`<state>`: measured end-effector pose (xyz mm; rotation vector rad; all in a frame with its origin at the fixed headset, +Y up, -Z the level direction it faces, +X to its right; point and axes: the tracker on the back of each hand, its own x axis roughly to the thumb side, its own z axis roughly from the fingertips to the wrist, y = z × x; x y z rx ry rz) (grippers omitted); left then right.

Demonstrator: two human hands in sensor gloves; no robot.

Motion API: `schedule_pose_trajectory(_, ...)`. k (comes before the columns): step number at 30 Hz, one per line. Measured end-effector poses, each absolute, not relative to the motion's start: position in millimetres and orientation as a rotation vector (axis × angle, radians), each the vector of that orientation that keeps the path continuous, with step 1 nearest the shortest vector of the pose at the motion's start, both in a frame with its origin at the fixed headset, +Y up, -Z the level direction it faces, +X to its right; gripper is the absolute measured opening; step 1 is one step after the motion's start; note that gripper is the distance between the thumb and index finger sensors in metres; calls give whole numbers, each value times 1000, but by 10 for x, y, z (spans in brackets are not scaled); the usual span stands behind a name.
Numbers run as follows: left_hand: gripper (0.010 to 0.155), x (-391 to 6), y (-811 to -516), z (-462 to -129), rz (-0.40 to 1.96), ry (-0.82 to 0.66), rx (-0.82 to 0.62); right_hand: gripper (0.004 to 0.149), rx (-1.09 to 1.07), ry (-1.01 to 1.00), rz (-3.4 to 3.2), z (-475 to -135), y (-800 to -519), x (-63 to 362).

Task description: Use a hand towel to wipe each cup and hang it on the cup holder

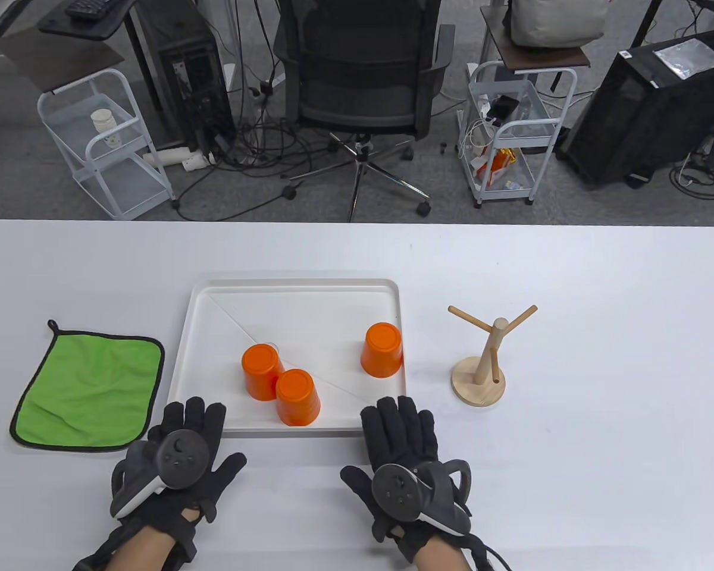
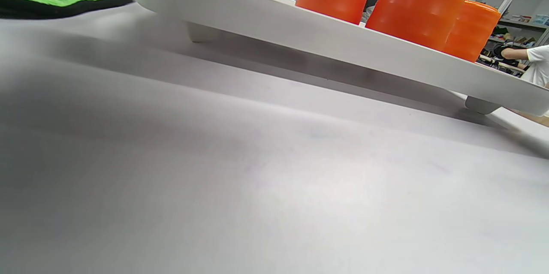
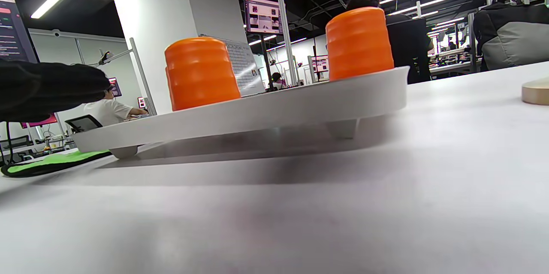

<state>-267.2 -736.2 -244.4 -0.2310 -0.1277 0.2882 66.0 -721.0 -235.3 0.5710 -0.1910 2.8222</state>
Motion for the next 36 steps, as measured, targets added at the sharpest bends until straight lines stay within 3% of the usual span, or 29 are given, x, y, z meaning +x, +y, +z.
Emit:
schedule_pose_trajectory(22,88,-2675,-7385,-2461,310,-135,-259,85,378,-97,2966,-3380,-6810,575)
schedule_pose_trajectory(36,88,-2679,-7395,-2475,321,-138,-281,79,182,89,3033,-3961,-6832,430)
